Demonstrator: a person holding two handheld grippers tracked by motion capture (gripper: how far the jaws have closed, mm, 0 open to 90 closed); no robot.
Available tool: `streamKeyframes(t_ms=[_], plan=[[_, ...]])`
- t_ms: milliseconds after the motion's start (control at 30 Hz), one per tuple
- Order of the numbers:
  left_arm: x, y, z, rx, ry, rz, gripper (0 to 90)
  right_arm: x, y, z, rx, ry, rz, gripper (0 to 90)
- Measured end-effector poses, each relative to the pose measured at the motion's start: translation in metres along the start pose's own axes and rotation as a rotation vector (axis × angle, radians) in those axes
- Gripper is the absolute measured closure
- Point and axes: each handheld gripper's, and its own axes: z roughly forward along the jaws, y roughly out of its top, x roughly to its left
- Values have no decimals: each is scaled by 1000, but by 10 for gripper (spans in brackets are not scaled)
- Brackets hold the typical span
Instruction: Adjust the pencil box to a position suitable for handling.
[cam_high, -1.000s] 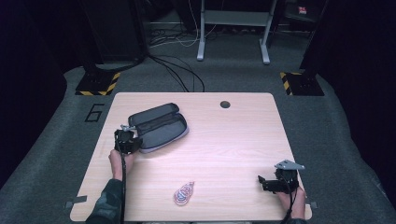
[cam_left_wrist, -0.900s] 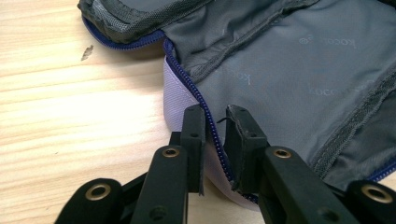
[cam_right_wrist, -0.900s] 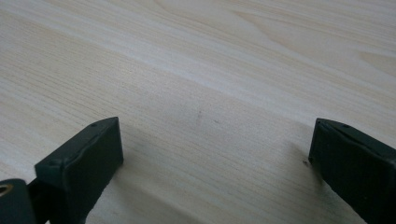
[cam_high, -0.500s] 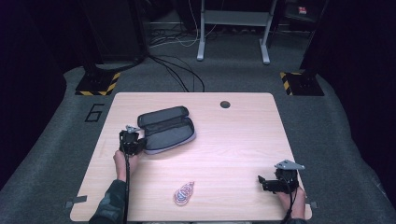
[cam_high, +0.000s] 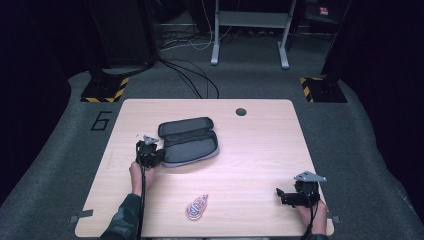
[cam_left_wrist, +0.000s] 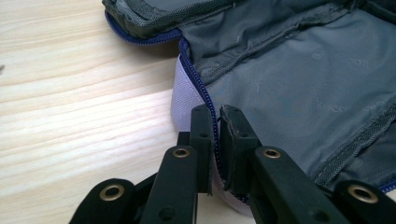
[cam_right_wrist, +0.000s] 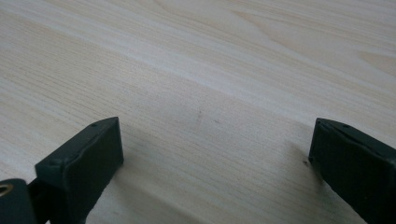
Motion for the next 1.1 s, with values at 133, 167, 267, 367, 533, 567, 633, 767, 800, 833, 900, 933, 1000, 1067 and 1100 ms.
streamKeyframes(t_ms=[133,167,267,367,533,567,633,767,800,833,900,933,1000,1067,1100], plan=[[-7,1,2,3,-22,9,836,0,0,0,0,0,1,24],[-9,1,3,-9,-18,13,836,0,0,0,0,0,1,24],[-11,2,3,15,-41,41,838,0,0,0,0,0,1,24],[-17,2,6,-17,-46,27,838,0,0,0,0,0,1,24],[-23,4,7,-2,-66,58,838,0,0,0,0,0,1,24],[-24,4,7,7,-69,74,837,0,0,0,-1,0,0,24],[-26,5,8,9,-78,86,837,0,0,0,-1,0,-4,24],[-33,6,11,7,-96,100,838,0,0,0,0,0,1,24],[-34,7,11,7,-99,105,838,0,0,0,0,0,1,24],[-36,7,12,5,-103,109,838,0,0,0,0,0,0,24],[-39,8,13,3,-109,112,838,0,0,0,0,0,1,25],[-39,8,13,8,-112,133,838,0,0,0,0,0,1,24],[-42,9,14,11,-117,142,837,0,0,0,-1,0,-4,24],[-44,9,15,3,-122,145,837,0,0,0,0,0,1,25],[-45,10,15,8,-124,143,837,0,0,0,0,0,-3,24]])
